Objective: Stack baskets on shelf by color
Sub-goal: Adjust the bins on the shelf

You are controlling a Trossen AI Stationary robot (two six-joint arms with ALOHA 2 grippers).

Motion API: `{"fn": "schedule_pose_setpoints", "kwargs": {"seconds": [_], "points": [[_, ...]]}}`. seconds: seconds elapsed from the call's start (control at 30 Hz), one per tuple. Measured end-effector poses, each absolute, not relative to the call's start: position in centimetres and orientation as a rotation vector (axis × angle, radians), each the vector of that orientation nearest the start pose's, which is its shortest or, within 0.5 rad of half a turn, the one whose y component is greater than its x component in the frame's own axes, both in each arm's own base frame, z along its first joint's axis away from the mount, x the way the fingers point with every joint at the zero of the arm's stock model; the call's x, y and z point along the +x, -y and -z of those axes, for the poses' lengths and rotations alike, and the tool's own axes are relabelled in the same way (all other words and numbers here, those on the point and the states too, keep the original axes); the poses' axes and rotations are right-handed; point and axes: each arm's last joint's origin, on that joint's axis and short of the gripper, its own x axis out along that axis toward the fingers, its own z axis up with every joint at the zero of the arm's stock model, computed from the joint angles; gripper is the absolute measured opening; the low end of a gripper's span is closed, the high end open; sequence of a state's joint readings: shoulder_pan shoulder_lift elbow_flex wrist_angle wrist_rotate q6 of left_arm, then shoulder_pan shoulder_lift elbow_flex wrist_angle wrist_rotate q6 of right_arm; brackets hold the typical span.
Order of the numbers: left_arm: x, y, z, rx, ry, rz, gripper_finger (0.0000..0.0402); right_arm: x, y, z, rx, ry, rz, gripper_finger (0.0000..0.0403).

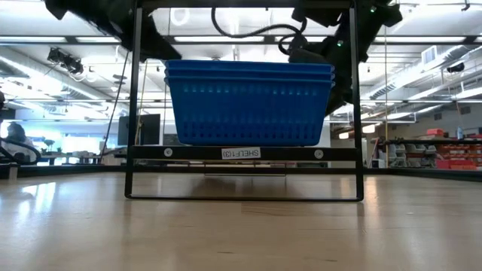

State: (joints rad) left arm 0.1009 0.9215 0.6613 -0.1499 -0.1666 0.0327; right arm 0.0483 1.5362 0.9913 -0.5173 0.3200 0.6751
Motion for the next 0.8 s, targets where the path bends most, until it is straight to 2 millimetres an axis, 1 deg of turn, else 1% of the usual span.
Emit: {"fn": "schedule_pose_setpoints", "kwargs": {"seconds": [0.1,0.17,0.3,0.4,0.5,0.6,0.7,0.8], "points": [[19.7,-2.3,-26.4,0.001,-0.485,-0.228,0.0025,30.0,-0.5,-21.0,0.419,-0.885,0.572,0.0104],[19.5,-2.0,-25.7,-0.048,-0.532,-0.172,0.0025,30.0,-0.5,-21.0,0.417,-0.888,0.572,0.0104],[18.9,-0.2,-22.6,-0.118,-0.628,-0.011,0.0027,29.8,-0.6,-20.9,0.414,-0.905,0.578,0.0104],[18.7,0.9,-21.2,-0.122,-0.613,0.053,0.0022,29.7,-0.6,-20.8,0.412,-0.926,0.579,0.0104],[18.8,1.5,-20.7,-0.111,-0.58,0.084,0.0019,29.4,-0.7,-20.7,0.408,-0.96,0.581,0.0104],[18.9,2.2,-21.2,-0.109,-0.529,0.146,0.002,29.0,-0.8,-20.4,0.411,-1.017,0.578,0.0104],[19.2,3.4,-20.6,-0.096,-0.558,0.21,0.0022,28.3,-1.2,-20.2,0.423,-1.086,0.589,0.0105],[19.4,4.6,-20.1,-0.08,-0.579,0.253,0.0019,27.7,-2.1,-20.0,0.429,-1.141,0.589,0.0105]]}}
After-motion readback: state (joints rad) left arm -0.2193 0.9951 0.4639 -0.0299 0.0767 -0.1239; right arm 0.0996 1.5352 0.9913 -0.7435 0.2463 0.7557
